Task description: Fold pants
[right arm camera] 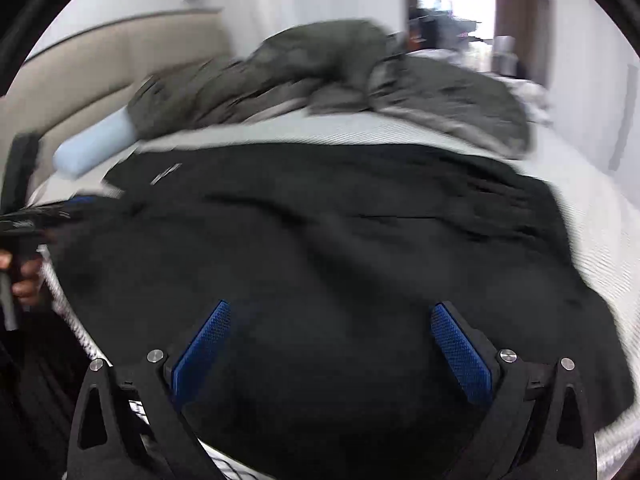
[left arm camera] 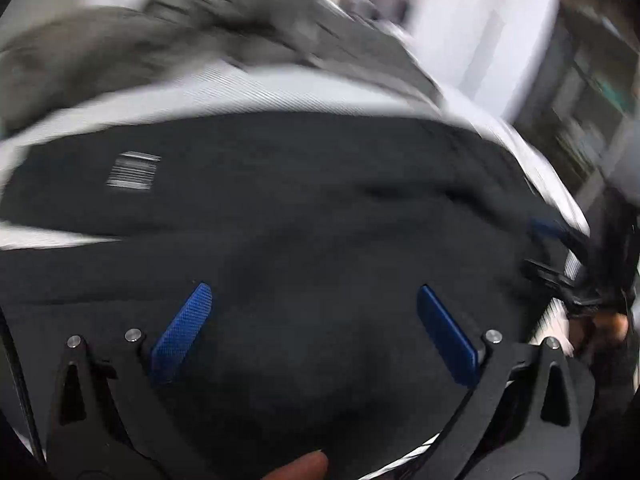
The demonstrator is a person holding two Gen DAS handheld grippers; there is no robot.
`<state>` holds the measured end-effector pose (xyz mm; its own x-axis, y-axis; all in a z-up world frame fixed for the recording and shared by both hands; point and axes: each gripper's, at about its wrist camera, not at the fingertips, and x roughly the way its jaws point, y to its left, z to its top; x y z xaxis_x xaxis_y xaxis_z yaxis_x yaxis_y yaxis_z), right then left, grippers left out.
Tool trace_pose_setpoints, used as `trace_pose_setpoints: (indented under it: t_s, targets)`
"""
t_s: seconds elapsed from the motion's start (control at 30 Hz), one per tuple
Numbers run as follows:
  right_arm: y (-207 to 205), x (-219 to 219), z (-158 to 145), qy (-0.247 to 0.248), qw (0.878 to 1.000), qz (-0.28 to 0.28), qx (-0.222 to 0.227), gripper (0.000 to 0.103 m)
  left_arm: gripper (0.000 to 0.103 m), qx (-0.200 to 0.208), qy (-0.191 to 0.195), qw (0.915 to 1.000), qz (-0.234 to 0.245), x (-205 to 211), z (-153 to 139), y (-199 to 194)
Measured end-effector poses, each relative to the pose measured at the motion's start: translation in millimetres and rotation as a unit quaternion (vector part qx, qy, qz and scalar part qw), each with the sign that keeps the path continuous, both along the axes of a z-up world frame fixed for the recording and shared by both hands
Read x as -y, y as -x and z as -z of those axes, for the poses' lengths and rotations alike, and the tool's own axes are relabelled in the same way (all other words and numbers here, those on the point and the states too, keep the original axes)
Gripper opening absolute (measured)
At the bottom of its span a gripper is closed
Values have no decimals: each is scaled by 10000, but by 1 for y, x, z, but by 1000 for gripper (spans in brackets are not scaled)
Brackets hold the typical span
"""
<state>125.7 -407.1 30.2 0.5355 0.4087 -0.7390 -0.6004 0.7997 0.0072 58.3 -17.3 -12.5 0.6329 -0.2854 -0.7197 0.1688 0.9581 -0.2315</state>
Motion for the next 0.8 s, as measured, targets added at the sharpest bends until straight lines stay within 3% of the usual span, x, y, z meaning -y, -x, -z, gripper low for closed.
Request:
trace_pose_setpoints:
  t_s: [0.03, 0.1, 0.13, 0.23, 0.3, 0.33, 0.43, 0.5, 0.6, 0.7, 0.8]
  targets:
    - [-1, -8, 9, 148, 9997, -164, -120, 102, 102, -185, 11, 9992, 352, 22, 13, -13]
    - [0, -20, 26, 565, 9973, -422, -183, 101, 102, -417, -252, 9972, 569, 43, 31, -22]
    - [5, -21, 34, 838, 9949, -563, -81, 101, 102, -388, -367, 9965, 649, 46, 34, -20]
    - [17, 2, 29, 1021, 9927, -580, 274, 101, 102, -290, -358, 9964, 712, 37, 33, -13]
    - [9, 34, 24, 1092, 9930, -67, 434, 101, 102, -310, -214, 9976, 577, 22, 33, -11]
    - [2, 64, 21, 1049, 9924, 455, 455, 101, 102, -330, -97, 9981, 504, 10, 34, -10]
    - [-13, 130, 23, 896, 9796, 1763, 365, 101, 102, -305, -45, 9984, 474, 2, 36, -9]
    - [-12, 145, 21, 767, 9730, 2155, 303, 101, 102, -280, -116, 9986, 442, -3, 33, -4]
    - [-4, 126, 4, 852, 9717, 2146, 490, 101, 102, -248, -99, 9992, 302, -5, 23, -1]
    - [8, 94, -18, 582, 9815, 1699, 660, 101, 102, -125, 241, 9990, 366, 2, 2, -10]
    - [-9, 50, -27, 391, 9893, 1275, 586, 101, 102, -213, 89, 9985, 494, 34, -12, -39]
